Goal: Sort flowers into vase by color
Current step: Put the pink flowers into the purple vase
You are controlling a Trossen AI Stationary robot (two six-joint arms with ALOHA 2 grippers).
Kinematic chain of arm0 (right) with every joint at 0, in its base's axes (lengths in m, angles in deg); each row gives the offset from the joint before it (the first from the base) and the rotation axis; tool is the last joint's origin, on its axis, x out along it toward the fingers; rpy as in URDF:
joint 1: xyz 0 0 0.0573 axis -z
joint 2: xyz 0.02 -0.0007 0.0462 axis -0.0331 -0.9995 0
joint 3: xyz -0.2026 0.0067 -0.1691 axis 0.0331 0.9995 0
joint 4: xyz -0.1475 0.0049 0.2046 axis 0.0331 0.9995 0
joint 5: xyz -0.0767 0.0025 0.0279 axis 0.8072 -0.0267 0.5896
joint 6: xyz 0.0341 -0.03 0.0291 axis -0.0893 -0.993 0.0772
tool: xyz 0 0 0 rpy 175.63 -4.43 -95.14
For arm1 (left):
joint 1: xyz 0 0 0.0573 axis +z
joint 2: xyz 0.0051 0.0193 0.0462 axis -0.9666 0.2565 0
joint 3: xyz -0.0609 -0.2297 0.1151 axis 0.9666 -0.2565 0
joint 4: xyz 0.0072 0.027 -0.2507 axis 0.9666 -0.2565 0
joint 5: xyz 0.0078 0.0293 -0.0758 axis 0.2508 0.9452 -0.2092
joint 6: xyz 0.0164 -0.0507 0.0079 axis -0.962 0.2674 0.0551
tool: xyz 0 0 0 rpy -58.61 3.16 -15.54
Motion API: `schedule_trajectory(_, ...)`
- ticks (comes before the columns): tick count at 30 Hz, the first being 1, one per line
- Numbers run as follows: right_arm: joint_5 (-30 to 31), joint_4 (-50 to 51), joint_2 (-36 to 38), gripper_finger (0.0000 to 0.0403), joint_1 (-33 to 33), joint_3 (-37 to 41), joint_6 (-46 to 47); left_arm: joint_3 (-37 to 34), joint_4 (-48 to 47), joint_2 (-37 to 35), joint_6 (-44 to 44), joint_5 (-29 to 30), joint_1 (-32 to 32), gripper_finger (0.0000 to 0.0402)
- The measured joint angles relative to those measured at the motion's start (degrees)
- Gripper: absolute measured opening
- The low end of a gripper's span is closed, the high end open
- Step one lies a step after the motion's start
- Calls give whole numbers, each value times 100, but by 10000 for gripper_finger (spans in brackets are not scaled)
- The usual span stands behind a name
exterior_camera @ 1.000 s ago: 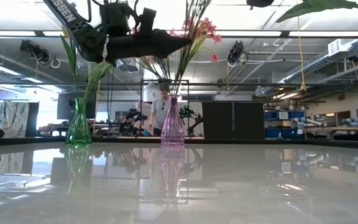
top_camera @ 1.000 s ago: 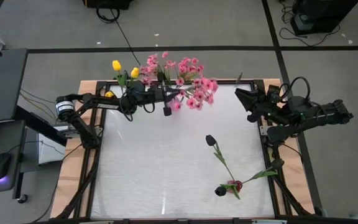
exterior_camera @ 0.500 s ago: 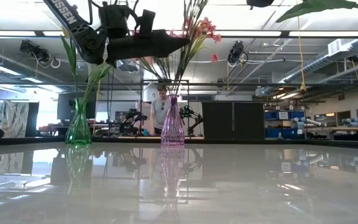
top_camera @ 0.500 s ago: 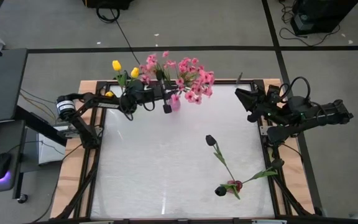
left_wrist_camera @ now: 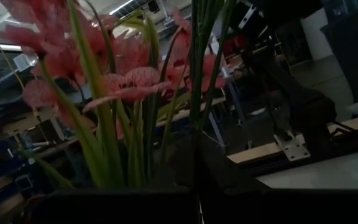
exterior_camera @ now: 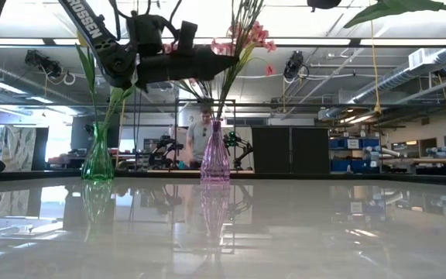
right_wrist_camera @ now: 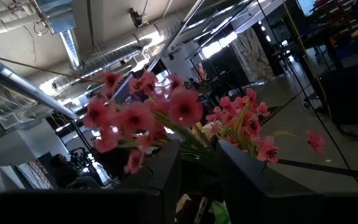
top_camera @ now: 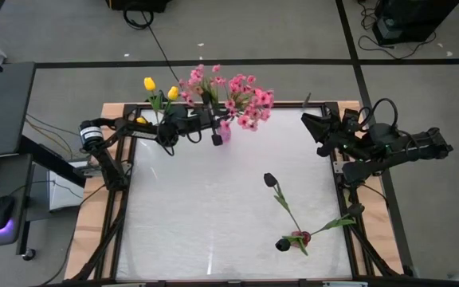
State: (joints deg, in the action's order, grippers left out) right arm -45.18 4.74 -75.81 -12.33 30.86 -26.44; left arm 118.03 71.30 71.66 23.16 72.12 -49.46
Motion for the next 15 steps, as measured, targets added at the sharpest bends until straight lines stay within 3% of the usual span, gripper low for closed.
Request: schedule_trajectory(15, 0, 0, 0, 114, 0, 0, -1, 0, -328, 2, 469, 70, 89, 5)
